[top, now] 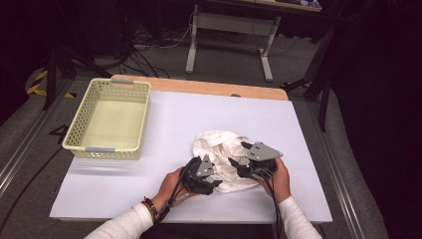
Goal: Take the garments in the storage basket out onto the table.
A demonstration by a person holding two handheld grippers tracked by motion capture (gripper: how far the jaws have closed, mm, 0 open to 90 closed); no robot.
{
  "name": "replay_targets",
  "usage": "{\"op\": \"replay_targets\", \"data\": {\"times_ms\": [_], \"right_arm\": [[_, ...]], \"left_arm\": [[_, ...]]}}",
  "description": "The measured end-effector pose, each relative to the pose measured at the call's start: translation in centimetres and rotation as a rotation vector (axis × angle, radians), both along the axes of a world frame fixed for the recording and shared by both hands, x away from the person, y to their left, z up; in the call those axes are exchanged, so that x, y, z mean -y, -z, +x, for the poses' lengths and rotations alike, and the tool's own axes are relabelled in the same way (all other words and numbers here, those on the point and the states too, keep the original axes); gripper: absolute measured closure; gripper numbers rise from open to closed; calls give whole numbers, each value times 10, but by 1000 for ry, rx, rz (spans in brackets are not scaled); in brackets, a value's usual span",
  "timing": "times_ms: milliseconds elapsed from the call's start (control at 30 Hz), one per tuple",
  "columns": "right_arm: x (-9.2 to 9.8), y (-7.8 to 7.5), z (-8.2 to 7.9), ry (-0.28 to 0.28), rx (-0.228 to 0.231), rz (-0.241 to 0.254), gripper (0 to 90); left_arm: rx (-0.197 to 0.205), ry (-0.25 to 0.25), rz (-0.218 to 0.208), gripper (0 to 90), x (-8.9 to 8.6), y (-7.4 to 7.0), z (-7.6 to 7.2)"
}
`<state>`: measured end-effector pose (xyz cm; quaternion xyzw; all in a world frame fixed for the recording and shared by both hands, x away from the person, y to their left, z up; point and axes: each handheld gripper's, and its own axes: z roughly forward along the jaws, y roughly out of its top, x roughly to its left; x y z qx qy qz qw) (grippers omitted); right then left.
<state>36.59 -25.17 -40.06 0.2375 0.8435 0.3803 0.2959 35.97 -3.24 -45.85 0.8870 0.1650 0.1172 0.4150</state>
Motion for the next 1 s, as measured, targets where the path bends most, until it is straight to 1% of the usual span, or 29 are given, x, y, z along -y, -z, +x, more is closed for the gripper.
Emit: {"op": "replay_targets", "data": {"times_ms": [33,67,100,133,167,200,233,267,333,400,433,467,500,533,600,633,667,733,800,833,867,900,933,1000], "right_arm": [[-3,2,5,13,-10,-14,340],[-5,4,9,25,-14,-35,373],[-6,6,13,29,-26,-52,425],[-6,9,17,30,-40,-68,496],[-6,11,19,39,-49,-76,535],[-5,13,21,54,-59,-82,589],[-3,15,23,64,-71,-85,654],[0,18,24,81,-76,-99,718],[4,23,25,92,-82,-122,798],[8,24,25,98,-79,-113,867],[10,23,25,101,-79,-105,881],[12,23,25,108,-78,-102,893],[14,22,24,114,-71,-96,899],[17,21,24,117,-62,-88,900],[22,19,22,131,-52,-61,900],[25,18,21,140,-42,-43,900],[27,17,21,144,-40,-36,900],[31,15,18,160,-20,-25,900],[35,12,15,168,-3,-14,900],[36,11,14,174,6,-10,900],[38,9,12,185,15,-7,900],[42,5,8,199,26,7,900],[42,5,8,199,26,7,900],[48,1,3,222,43,14,900]], "left_arm": [[-17,-6,18,409,2,1,3],[-30,-5,24,438,3,1,4],[-32,-30,66,454,5,1,6],[-32,-37,76,461,6,1,8],[-58,-44,72,475,6,1,11],[-70,-47,68,489,6,1,13],[-64,-49,77,520,6,0,14],[-56,-47,78,570,6,1,15],[-51,-45,75,642,5,1,17],[-44,-32,73,690,3,0,19],[-31,-36,70,771,2,0,20],[-41,-29,62,839,1,0,21],[-42,-22,61,850,0,0,22],[-26,-22,74,858,0,-1,22],[-9,-17,82,865,-1,-2,22],[-3,-24,81,866,-3,-3,22],[6,-31,71,867,-5,-5,22],[32,-45,63,868,-10,-10,23],[49,-67,41,868,-18,-15,24],[60,-74,38,868,-21,-18,25],[73,-83,44,868,-24,-21,26],[91,-96,44,868,-28,-23,27],[104,-112,42,868,-32,-26,28],[126,-137,33,867,-39,-30,33]]}}
